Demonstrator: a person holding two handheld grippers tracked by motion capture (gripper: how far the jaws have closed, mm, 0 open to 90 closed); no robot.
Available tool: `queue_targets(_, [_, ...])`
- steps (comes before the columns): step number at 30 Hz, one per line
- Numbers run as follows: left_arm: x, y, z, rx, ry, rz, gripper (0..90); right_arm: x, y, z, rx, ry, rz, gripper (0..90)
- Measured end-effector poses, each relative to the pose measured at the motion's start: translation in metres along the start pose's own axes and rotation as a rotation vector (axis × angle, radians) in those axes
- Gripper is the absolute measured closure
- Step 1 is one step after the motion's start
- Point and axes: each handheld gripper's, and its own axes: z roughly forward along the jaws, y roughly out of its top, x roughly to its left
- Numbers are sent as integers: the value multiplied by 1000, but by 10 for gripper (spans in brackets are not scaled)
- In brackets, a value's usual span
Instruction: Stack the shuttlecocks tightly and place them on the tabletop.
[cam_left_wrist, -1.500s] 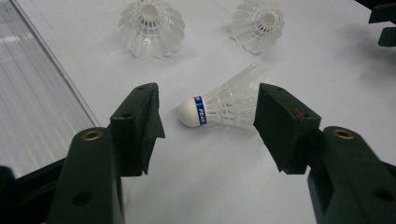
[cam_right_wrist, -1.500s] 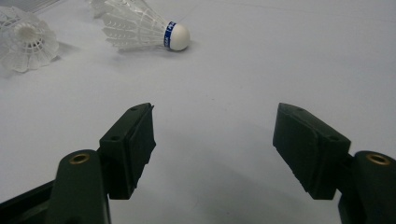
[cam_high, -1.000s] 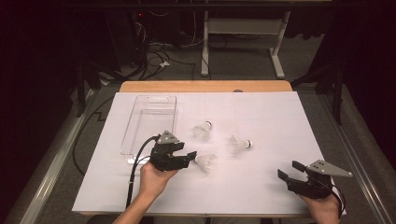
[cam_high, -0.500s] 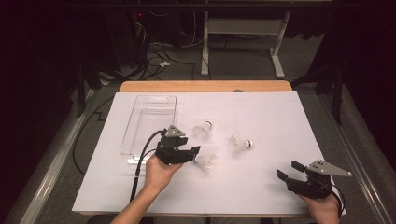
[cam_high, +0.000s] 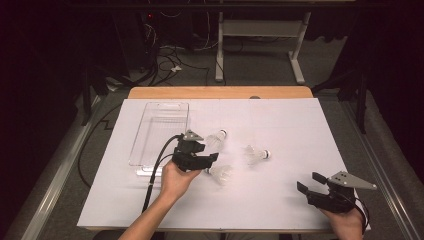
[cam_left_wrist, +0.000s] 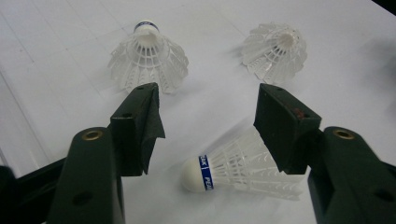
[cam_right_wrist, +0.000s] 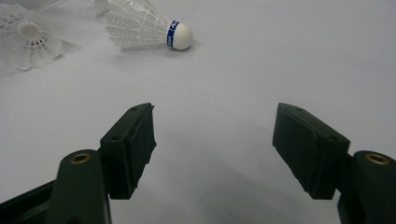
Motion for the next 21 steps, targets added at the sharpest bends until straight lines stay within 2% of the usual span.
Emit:
queue_targets(4, [-2,5,3,-1,1,10,416,0,0,0,2,1,0,302])
queue_targets(9, [-2,11,10,24,14,12,419,1,0,0,0,-2,-2,305])
queue_targets(21, [3,19,19,33,21,-21,421,1,0,0,-3,-1,-5,308])
